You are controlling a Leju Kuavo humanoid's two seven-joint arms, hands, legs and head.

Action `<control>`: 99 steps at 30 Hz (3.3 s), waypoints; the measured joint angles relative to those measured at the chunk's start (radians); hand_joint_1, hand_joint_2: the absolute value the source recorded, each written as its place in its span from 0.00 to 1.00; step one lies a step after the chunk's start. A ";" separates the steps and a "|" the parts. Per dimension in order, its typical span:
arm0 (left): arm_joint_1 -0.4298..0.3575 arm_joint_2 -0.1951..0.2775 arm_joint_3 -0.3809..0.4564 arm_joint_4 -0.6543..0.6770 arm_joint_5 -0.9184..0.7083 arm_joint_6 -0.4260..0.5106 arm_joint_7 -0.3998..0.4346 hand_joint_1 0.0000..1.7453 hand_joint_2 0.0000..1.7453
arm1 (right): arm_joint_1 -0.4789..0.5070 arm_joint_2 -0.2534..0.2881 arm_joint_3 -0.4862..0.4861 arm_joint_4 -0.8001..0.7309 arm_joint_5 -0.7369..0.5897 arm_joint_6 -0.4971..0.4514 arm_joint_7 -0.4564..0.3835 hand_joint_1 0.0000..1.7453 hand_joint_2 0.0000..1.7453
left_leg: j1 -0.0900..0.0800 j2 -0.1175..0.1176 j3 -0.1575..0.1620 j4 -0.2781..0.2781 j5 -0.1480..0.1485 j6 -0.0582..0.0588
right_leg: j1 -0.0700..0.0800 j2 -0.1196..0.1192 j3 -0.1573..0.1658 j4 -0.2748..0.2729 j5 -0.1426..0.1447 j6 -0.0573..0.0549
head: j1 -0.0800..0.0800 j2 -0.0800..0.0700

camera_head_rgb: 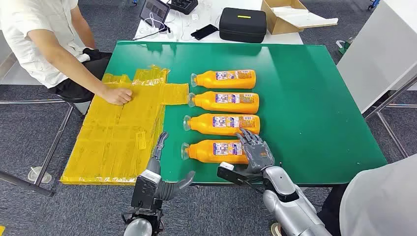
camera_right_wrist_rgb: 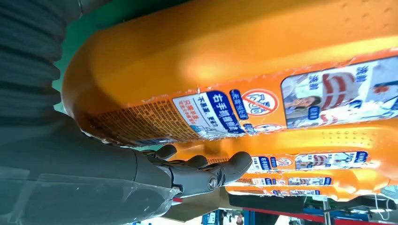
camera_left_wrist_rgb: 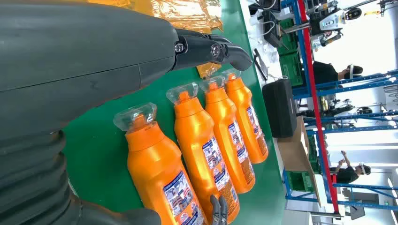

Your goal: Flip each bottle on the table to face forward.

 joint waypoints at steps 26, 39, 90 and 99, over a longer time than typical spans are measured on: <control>-0.003 -0.008 -0.002 0.013 0.037 -0.009 -0.004 0.00 1.00 | -0.094 -0.011 -0.008 0.198 -0.270 0.143 -0.108 1.00 1.00 | 0.000 0.001 0.023 0.000 -0.004 0.000 | 0.000 0.001 0.019 -0.002 -0.002 0.000 | 0.000 0.000; 0.019 0.004 -0.008 -0.024 0.187 -0.095 -0.054 0.00 1.00 | 0.073 0.082 -0.144 0.066 -0.608 0.052 -0.372 0.98 1.00 | 0.001 0.003 0.018 0.000 -0.005 -0.001 | 0.002 0.003 0.016 -0.001 -0.002 -0.001 | 0.000 0.000; -0.010 0.010 0.048 -0.069 0.585 -0.428 0.076 0.00 1.00 | 0.134 0.248 0.072 -0.030 -0.673 0.054 -0.516 1.00 1.00 | 0.001 0.001 0.007 0.000 -0.004 -0.001 | 0.001 0.002 0.005 0.000 -0.003 0.000 | 0.000 0.000; -0.022 0.006 0.072 -0.068 0.649 -0.517 0.078 1.00 1.00 | 0.114 0.254 0.089 -0.004 -0.707 0.061 -0.536 0.64 1.00 | 0.001 0.001 0.007 0.000 -0.004 -0.001 | 0.002 0.002 0.005 0.000 -0.003 0.000 | 0.000 0.000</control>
